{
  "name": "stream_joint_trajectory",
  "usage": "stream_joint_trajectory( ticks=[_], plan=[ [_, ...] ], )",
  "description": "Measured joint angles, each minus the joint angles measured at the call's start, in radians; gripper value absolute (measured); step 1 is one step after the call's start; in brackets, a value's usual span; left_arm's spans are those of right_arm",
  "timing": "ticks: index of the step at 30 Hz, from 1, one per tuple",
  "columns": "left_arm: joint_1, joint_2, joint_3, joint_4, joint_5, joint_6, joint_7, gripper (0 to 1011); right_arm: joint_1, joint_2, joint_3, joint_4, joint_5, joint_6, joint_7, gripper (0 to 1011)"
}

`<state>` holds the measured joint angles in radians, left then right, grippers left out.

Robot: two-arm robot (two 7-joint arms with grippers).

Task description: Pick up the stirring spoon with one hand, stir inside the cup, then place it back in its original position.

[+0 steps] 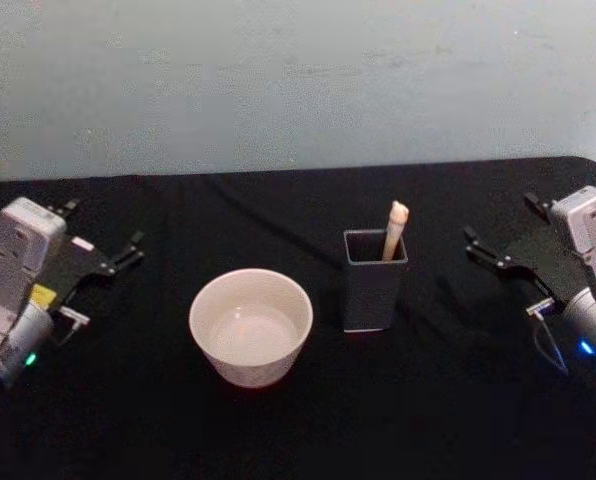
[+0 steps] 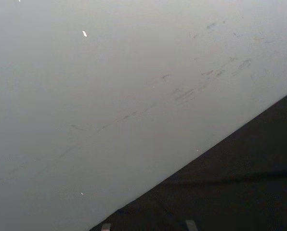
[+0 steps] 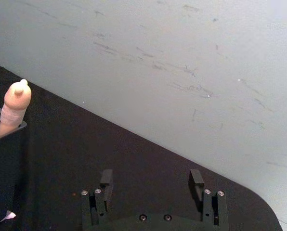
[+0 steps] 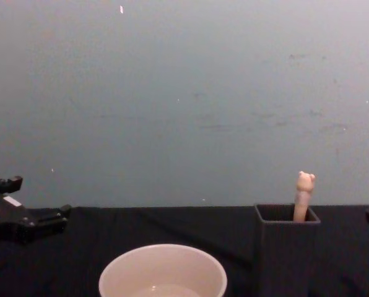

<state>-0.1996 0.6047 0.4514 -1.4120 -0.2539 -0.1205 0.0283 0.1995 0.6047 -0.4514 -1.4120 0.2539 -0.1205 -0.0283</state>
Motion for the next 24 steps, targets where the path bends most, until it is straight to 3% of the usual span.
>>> stream_joint_trajectory(
  ticks=[19, 24],
  plan=[
    [0.0, 0.0, 0.0, 0.0, 0.0, 0.0, 0.0, 1001, -0.003, -0.001, 0.005, -0.003, 0.003, 0.001, 0.006, 1002],
    [0.0, 0.0, 0.0, 0.0, 0.0, 0.0, 0.0, 1001, -0.025, -0.005, 0.035, -0.039, 0.048, 0.008, 0.059, 1002]
  ],
)
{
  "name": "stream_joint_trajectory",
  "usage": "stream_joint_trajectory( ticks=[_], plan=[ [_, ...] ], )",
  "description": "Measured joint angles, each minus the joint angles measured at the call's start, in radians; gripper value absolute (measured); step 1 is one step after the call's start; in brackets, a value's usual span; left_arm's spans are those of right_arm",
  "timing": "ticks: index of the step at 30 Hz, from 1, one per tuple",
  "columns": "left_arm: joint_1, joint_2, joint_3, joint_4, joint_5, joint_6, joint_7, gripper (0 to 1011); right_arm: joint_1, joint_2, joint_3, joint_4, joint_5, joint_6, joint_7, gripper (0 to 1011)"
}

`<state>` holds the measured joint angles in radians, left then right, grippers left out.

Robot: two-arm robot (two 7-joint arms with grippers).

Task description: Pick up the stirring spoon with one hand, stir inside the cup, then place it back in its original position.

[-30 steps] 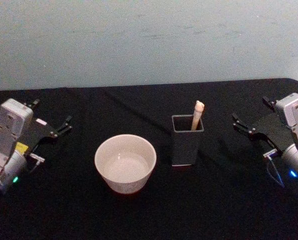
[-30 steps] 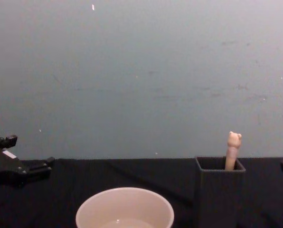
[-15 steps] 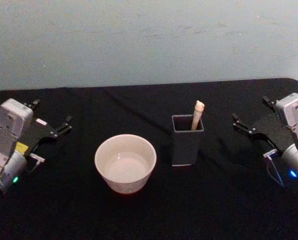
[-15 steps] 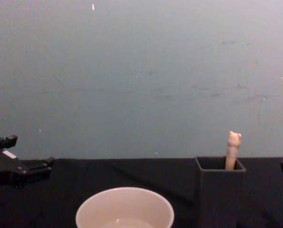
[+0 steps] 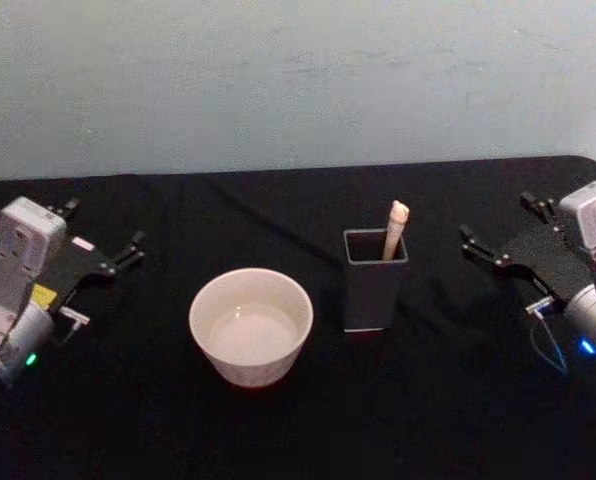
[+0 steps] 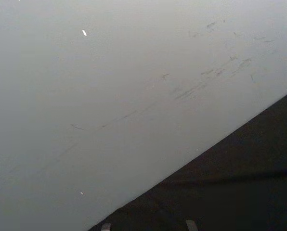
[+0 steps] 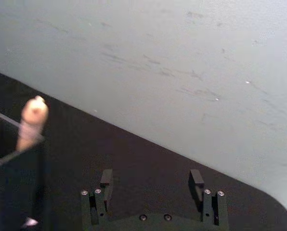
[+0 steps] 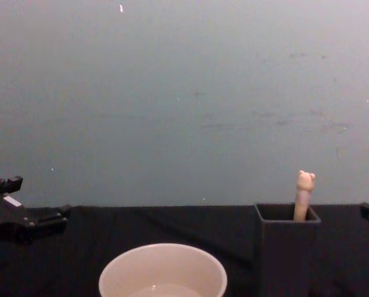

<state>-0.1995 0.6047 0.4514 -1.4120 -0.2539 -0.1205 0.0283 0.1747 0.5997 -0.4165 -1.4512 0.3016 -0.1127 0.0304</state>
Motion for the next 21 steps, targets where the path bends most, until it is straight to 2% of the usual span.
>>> stream_joint_trajectory(
  ticks=[4, 7, 10, 16, 21],
  plan=[
    [0.0, 0.0, 0.0, 0.0, 0.0, 0.0, 0.0, 1001, -0.016, 0.002, 0.017, -0.028, 0.042, 0.01, 0.041, 1002],
    [0.0, 0.0, 0.0, 0.0, 0.0, 0.0, 0.0, 1001, -0.032, 0.003, 0.037, -0.058, 0.099, 0.026, 0.093, 1002],
    [0.0, 0.0, 0.0, 0.0, 0.0, 0.0, 0.0, 1001, -0.051, 0.005, 0.063, -0.094, 0.179, 0.055, 0.165, 1002],
    [0.0, 0.0, 0.0, 0.0, 0.0, 0.0, 0.0, 1001, -0.072, 0.007, 0.091, -0.133, 0.288, 0.111, 0.275, 1000],
    [0.0, 0.0, 0.0, 0.0, 0.0, 0.0, 0.0, 1001, -0.07, 0.0, 0.091, -0.137, 0.311, 0.133, 0.328, 1002]
  ],
)
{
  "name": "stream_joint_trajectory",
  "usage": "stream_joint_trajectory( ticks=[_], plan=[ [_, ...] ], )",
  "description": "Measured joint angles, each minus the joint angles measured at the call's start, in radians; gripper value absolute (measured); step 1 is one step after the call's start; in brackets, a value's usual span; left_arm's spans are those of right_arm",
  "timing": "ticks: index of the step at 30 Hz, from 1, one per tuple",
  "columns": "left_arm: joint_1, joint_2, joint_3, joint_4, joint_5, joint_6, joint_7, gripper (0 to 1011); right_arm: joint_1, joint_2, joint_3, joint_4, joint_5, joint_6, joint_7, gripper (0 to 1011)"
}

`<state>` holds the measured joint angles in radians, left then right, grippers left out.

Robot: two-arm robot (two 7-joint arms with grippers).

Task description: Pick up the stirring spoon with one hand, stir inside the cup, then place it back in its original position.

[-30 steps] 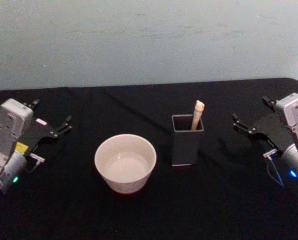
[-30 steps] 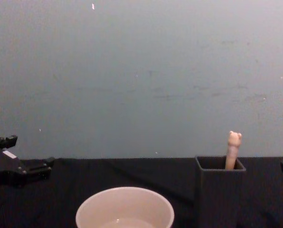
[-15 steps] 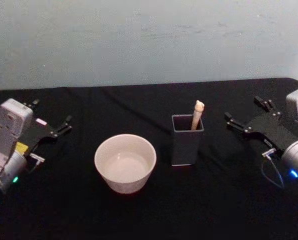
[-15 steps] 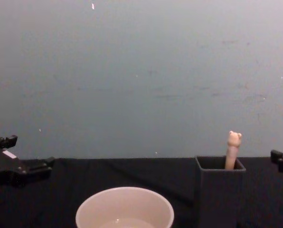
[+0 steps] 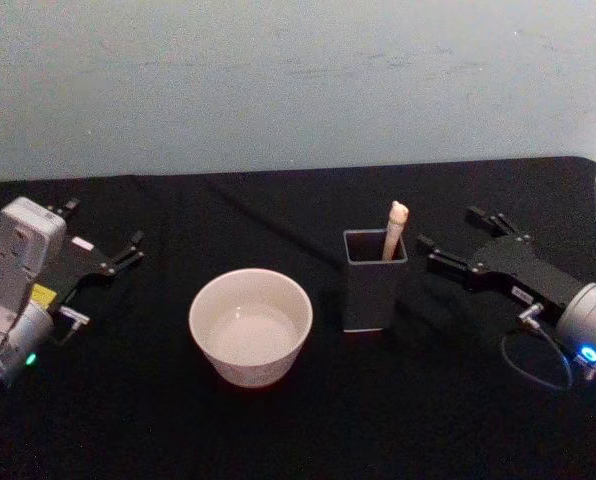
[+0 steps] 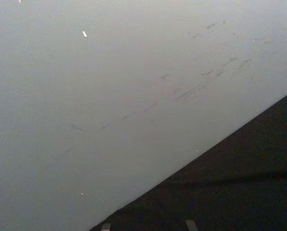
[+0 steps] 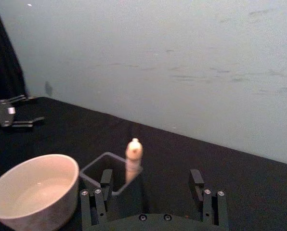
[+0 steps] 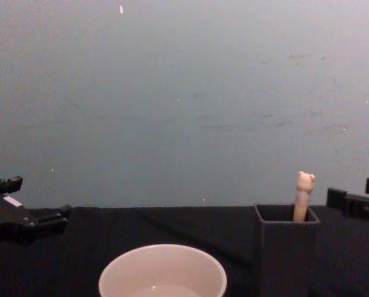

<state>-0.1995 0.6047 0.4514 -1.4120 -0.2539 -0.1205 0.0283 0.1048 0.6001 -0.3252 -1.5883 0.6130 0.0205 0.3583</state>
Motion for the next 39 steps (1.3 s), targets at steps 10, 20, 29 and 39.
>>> stream_joint_trajectory(
  ticks=[10, 20, 29, 39],
  plan=[
    [0.0, 0.0, 0.0, 0.0, 0.0, 0.0, 0.0, 1001, 0.065, -0.057, -0.037, 0.069, -0.039, 0.019, 0.044, 1002],
    [0.0, 0.0, 0.0, 0.0, 0.0, 0.0, 0.0, 1001, 0.132, -0.121, -0.057, 0.146, -0.1, 0.012, 0.052, 1000],
    [0.0, 0.0, 0.0, 0.0, 0.0, 0.0, 0.0, 1001, 0.154, -0.152, -0.054, 0.176, -0.126, 0.007, 0.065, 1002],
    [0.0, 0.0, 0.0, 0.0, 0.0, 0.0, 0.0, 1001, 0.158, -0.176, -0.042, 0.188, -0.145, -0.015, 0.077, 1002]
  ],
)
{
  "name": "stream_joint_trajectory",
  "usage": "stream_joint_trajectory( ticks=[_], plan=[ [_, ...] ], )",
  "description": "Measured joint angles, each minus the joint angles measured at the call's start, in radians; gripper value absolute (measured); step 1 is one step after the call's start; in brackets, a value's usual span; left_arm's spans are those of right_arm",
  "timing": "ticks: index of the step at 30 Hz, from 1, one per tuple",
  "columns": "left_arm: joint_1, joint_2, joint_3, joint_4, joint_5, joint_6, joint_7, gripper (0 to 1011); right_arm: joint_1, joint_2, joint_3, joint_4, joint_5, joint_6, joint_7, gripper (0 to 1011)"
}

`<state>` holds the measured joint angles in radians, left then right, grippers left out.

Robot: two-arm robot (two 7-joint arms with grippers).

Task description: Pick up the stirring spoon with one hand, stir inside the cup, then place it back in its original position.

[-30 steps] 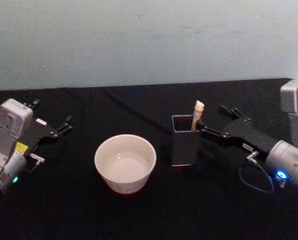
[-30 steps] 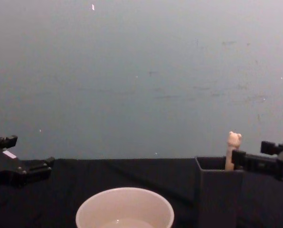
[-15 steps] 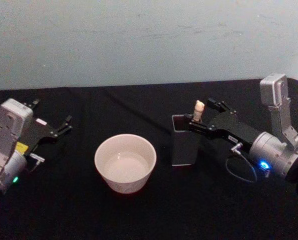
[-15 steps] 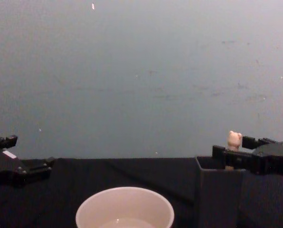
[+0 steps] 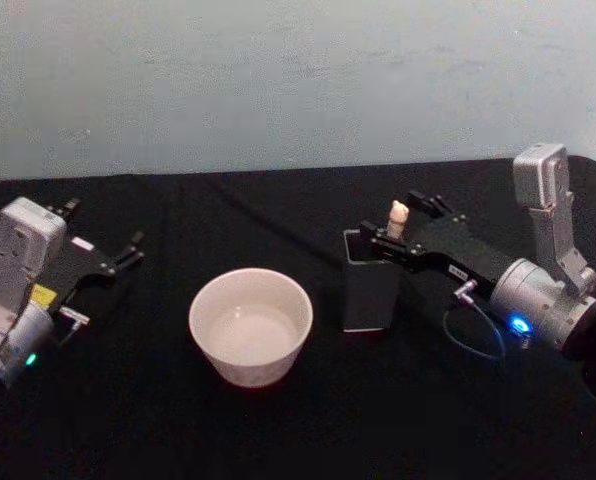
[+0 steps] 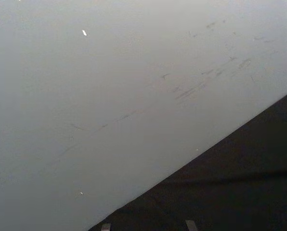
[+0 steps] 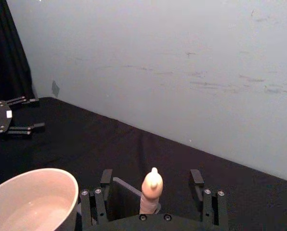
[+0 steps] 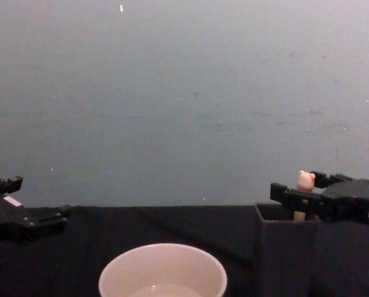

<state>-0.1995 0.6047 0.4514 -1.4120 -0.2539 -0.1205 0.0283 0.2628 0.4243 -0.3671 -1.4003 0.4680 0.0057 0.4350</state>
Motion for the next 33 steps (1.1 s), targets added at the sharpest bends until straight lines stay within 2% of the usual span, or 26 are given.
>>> stream_joint_trajectory(
  ticks=[14, 18, 33],
  plan=[
    [0.0, 0.0, 0.0, 0.0, 0.0, 0.0, 0.0, 1001, -0.003, -0.003, 0.004, -0.001, -0.007, -0.002, 0.002, 1000],
    [0.0, 0.0, 0.0, 0.0, 0.0, 0.0, 0.0, 1001, -0.003, -0.002, 0.004, -0.002, -0.007, -0.002, 0.002, 959],
    [0.0, 0.0, 0.0, 0.0, 0.0, 0.0, 0.0, 1001, -0.002, -0.002, 0.002, -0.002, -0.005, -0.002, 0.001, 531]
  ],
)
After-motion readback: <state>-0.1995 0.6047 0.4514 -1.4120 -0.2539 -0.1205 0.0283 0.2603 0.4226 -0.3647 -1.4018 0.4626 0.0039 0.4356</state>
